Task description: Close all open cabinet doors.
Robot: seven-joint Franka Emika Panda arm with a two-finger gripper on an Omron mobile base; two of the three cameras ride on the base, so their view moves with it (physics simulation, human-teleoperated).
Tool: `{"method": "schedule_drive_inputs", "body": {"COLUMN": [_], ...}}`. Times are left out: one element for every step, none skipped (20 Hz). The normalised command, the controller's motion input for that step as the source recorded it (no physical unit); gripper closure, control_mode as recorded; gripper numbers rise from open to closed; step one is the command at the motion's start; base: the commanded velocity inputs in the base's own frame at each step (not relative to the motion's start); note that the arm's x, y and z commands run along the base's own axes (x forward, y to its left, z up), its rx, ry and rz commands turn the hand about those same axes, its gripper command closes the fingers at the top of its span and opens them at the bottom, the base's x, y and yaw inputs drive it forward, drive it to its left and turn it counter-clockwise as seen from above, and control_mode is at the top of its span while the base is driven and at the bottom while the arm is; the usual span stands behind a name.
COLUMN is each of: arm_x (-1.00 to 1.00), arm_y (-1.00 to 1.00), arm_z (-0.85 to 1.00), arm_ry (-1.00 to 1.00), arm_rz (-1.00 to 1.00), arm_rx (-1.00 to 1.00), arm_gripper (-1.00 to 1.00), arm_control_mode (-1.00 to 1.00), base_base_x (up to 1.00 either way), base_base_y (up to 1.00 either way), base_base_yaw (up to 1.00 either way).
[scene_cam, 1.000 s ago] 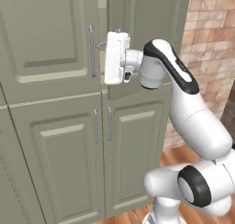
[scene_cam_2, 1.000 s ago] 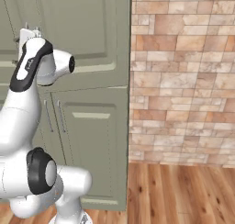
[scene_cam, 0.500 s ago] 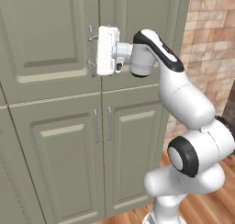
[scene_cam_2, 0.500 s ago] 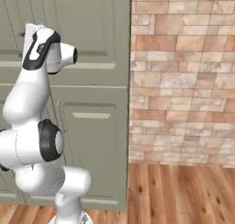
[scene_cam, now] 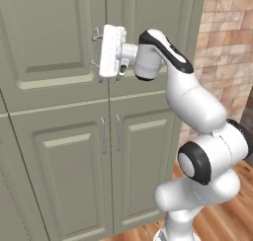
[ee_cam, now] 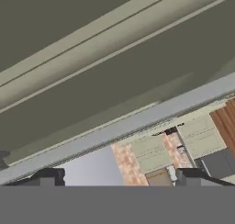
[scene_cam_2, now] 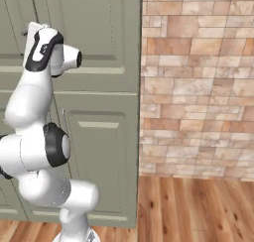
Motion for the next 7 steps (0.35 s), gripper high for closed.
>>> {"method": "schedule_drive_inputs", "body": {"arm_x": [0.44,0.42,0.37,0.3,0.26,0.2,0.18], "arm_y": [0.0,0.0,0.0,0.0,0.0,0.0,-0.02], "arm_z": [0.16,0.14,0.16,0.16,0.17,0.17,0.13], "arm_ry": [0.04,0.04,0.05,0.05,0.06,0.06,0.07], "arm_rz": [0.0,0.0,0.0,0.0,0.0,0.02,0.02], "arm_rx": [0.0,0.0,0.0,0.0,0.0,0.0,0.0], "arm_gripper": [-1.0,-1.0,-1.0,-1.0,-1.0,-1.0,-1.0], "arm_control_mode": [-1.0,-1.0,-1.0,-1.0,-1.0,-1.0,-1.0], "base_base_x": [0.0,0.0,0.0,0.0,0.0,0.0,0.0], "base_base_y": [0.0,0.0,0.0,0.0,0.0,0.0,0.0], "base_base_yaw": [0.0,0.0,0.0,0.0,0.0,0.0,0.0]}}
